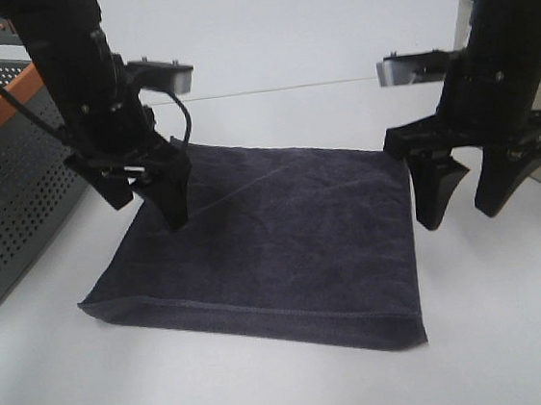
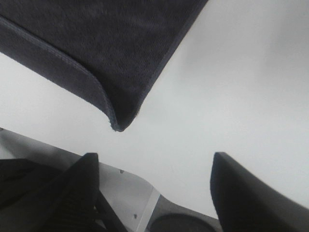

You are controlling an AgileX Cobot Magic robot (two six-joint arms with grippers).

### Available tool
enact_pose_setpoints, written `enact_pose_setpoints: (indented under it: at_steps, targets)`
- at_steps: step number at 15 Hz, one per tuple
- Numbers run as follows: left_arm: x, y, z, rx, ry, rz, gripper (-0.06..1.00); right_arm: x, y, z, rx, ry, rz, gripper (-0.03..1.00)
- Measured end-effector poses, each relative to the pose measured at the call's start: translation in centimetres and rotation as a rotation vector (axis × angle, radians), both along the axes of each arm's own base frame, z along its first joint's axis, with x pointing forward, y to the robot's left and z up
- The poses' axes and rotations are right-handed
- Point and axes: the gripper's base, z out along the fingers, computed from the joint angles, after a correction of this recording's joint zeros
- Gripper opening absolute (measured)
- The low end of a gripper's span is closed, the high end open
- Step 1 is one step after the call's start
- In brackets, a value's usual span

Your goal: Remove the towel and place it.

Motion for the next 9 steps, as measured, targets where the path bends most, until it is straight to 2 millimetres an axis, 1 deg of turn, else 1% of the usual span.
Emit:
enact_pose_setpoints:
  at_steps: [1,2,3,5,6,7,8,9]
  targets:
    - [0.2,-0.1,1.8,-0.024,-0.044,0.040,0.78,0.1,0.0,2.0,0.016,-0.065,-0.012,0.59]
    - [0.3,-0.2,2.9,-0.039,-0.071,0.059,0.78,0.2,0.0,4.1,0.029,-0.135,-0.032,0.59]
    - [0.4,-0.2,4.9,-0.067,-0.118,0.089,0.78,0.2,-0.1,5.3,0.033,-0.177,-0.043,0.59]
    - [0.3,0.2,8.9,-0.104,-0.223,0.114,0.78,-0.2,-0.7,9.7,0.026,-0.327,-0.087,0.59]
    - [0.2,0.9,10.6,-0.098,-0.279,0.126,0.78,-0.4,-1.2,11.8,0.013,-0.405,-0.114,0.59]
    - [0.3,2.1,11.8,-0.085,-0.321,0.156,0.78,-0.5,-2.1,13.6,0.013,-0.467,-0.146,0.59]
    - [0.8,5.1,13.2,-0.068,-0.362,0.249,0.78,-0.8,-4.3,15.5,0.015,-0.527,-0.229,0.59]
    - [1.0,6.4,13.6,-0.066,-0.372,0.291,0.78,-0.8,-5.2,15.8,0.010,-0.538,-0.259,0.59]
